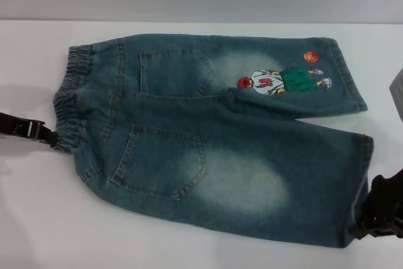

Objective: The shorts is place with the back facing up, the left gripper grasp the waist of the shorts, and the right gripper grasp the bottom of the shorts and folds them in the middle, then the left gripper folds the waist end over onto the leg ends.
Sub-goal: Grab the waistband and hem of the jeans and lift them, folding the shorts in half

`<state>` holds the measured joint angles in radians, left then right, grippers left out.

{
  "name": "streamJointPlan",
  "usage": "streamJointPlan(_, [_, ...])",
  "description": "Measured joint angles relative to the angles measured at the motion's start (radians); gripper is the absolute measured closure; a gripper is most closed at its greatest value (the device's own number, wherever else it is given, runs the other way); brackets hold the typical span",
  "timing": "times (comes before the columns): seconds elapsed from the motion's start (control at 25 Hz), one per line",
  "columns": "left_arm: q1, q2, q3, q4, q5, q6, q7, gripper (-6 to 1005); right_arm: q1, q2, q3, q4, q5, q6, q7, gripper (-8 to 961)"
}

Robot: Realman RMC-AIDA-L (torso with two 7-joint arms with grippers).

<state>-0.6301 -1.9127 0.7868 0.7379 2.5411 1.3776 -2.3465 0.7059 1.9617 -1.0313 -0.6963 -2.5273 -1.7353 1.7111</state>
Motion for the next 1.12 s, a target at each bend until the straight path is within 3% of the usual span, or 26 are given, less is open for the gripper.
streamJointPlan(0.24, [0.000,-0.009,-0.003,0.023,-0.003,0.000,0.010,972,-0.037,0.000,0.074,-0.001,0.096,-0.023,-0.073,955])
streamJointPlan(0.56, [-0.004,-0.022,-0.055,0.050,-0.005,0.006,0.002,973,-0.142,0.000,0.263,-0.007,0.341,-0.025,-0.210,954])
streamJointPlan(0.76, [-0.004,-0.027,-0.085,0.063,-0.006,0.010,0.004,973,-0.186,0.005,0.398,0.013,0.415,0.084,-0.255,954])
streamJointPlan(0.8, [-0.007,-0.031,-0.132,0.074,-0.009,0.025,0.009,974,-0.191,0.007,0.417,0.016,0.424,0.111,-0.259,954])
streamJointPlan(0.92, [-0.005,-0.033,-0.151,0.090,-0.028,0.030,0.011,974,-0.201,0.012,0.446,0.024,0.447,0.154,-0.271,955])
streamJointPlan(1.12, [0.033,-0.034,-0.159,0.121,-0.186,0.025,0.025,975,-0.207,0.012,0.463,0.045,0.501,0.222,-0.282,955])
